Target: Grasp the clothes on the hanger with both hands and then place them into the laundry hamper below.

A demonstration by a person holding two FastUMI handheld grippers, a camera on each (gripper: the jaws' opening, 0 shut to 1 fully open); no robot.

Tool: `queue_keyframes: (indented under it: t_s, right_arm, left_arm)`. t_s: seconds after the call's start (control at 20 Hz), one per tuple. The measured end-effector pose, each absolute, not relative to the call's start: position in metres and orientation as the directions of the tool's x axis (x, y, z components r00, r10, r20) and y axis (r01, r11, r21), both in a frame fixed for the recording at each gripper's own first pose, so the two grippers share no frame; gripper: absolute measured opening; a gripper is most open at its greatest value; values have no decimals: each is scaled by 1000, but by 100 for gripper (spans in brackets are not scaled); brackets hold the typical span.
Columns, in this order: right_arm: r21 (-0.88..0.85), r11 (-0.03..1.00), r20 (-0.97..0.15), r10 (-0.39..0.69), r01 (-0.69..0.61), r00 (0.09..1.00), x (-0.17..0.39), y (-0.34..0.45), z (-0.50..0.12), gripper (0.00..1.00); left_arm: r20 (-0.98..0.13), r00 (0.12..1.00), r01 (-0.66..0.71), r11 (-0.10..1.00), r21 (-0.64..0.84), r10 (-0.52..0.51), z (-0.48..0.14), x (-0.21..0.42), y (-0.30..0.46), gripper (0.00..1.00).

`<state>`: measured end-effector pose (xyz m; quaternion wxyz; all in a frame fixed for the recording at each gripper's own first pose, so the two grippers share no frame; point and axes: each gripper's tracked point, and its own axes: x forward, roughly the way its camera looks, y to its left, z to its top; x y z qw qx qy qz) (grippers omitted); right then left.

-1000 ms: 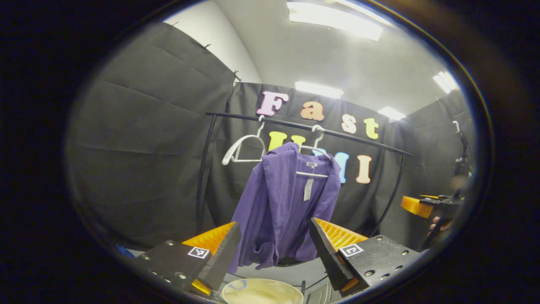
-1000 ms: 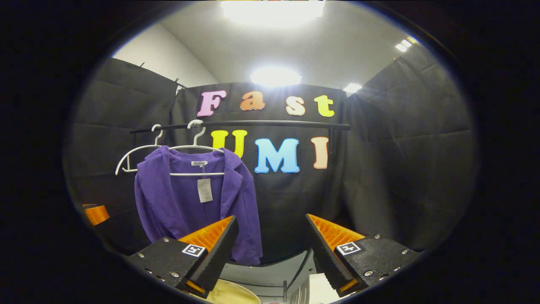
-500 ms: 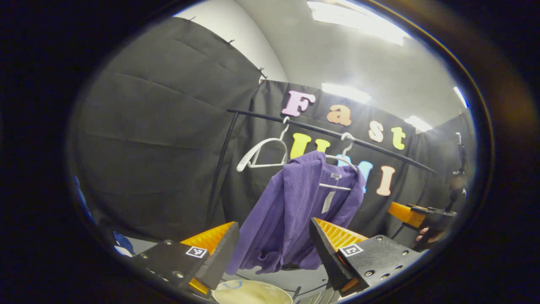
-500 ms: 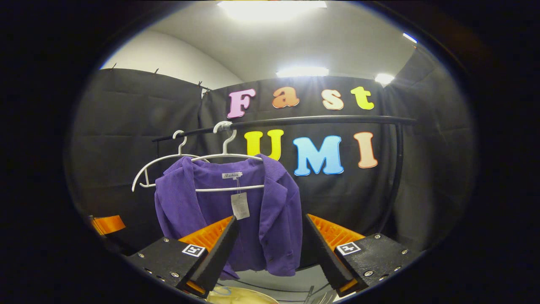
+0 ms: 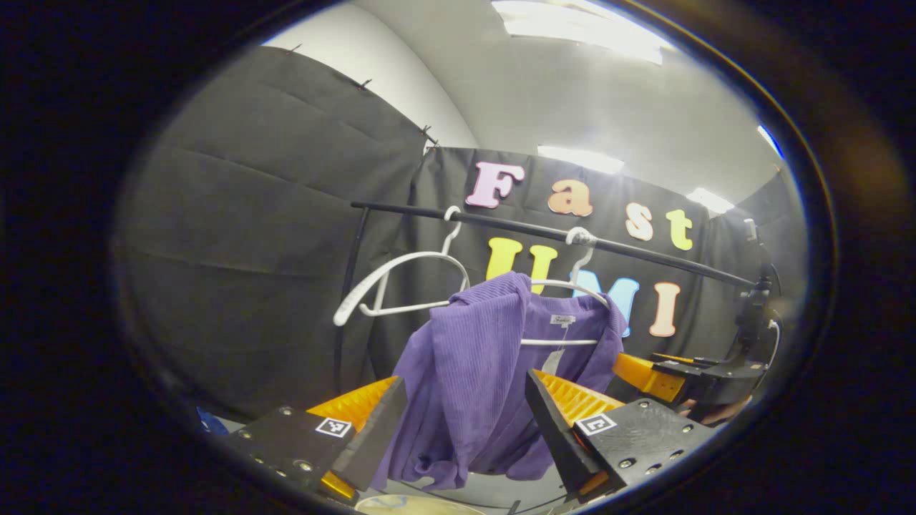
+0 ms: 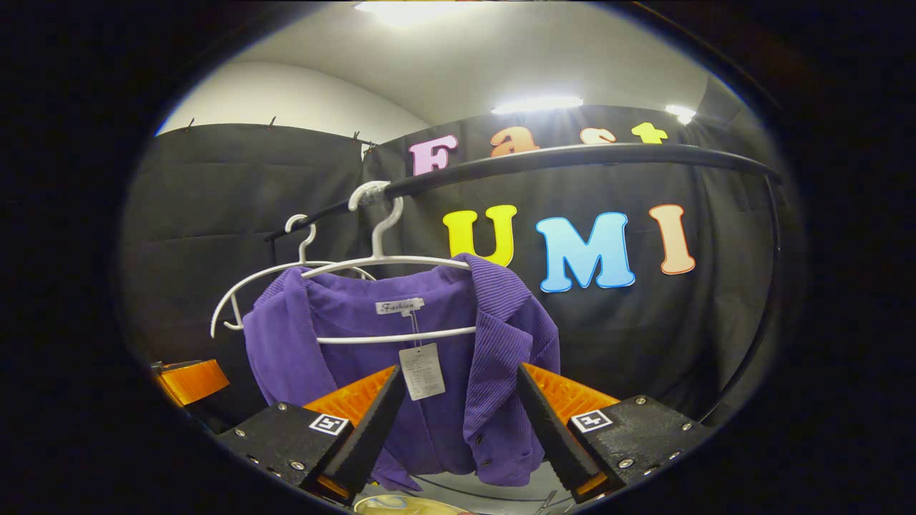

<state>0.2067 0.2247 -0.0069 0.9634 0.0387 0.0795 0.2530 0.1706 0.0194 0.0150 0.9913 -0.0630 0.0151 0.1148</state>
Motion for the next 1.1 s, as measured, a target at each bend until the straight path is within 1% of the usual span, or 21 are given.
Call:
queue_keyframes:
  t_s: [0.15,0.25,0.4,0.45,0.5,0.55,0.6,0.7,0.75,0.8,0.85,0.95,1.0,1.05,1.1]
  right_arm:
    - [134,887,-145,459,-442,877,241,221,-19,96]
    - [167,879,-165,471,-447,866,255,224,-27,96]
    - [152,871,-187,490,-467,852,274,234,-38,96]
    - [150,867,-182,497,-476,848,277,239,-37,95]
    - [152,864,-181,503,-481,845,281,244,-39,95]
    - [159,860,-185,509,-486,841,283,248,-43,95]
    - [169,857,-192,513,-487,836,286,251,-46,95]
    - [185,862,-204,503,-472,840,294,252,-55,95]
    - [191,869,-205,490,-456,847,299,250,-59,95]
    - [199,876,-205,475,-439,856,304,248,-62,95]
    - [205,879,-200,468,-430,861,307,247,-64,95]
    - [205,877,-193,472,-435,860,314,248,-65,94]
    - [202,874,-190,478,-442,858,318,248,-65,93]
    - [199,871,-187,484,-449,855,318,248,-65,83]
    - [200,867,-185,491,-456,851,318,248,-64,77]
  left_arm:
    - [-70,957,-286,953,-96,280,1,210,21,100]
    - [-98,948,-311,946,-95,302,-10,229,19,100]
    - [-126,937,-339,936,-96,326,-23,254,17,100]
    - [-125,934,-346,934,-90,334,-23,260,18,96]
    - [-122,930,-358,930,-78,348,-23,266,18,96]
    - [-122,923,-373,925,-68,364,-24,270,20,96]
    - [-124,916,-392,918,-66,382,-25,273,22,100]
    - [-122,904,-419,905,-76,409,-27,279,24,100]
    - [-122,897,-435,897,-76,424,-28,281,28,96]
    - [-121,893,-443,894,-73,433,-29,283,29,100]
    - [-118,891,-447,892,-64,438,-28,284,29,96]
    - [-113,892,-445,894,-51,437,-28,287,30,96]
    - [-111,880,-467,884,-33,461,-28,284,36,100]
    - [-113,868,-488,873,-15,484,-30,282,41,79]
    - [-124,873,-478,879,-12,473,-32,280,39,58]
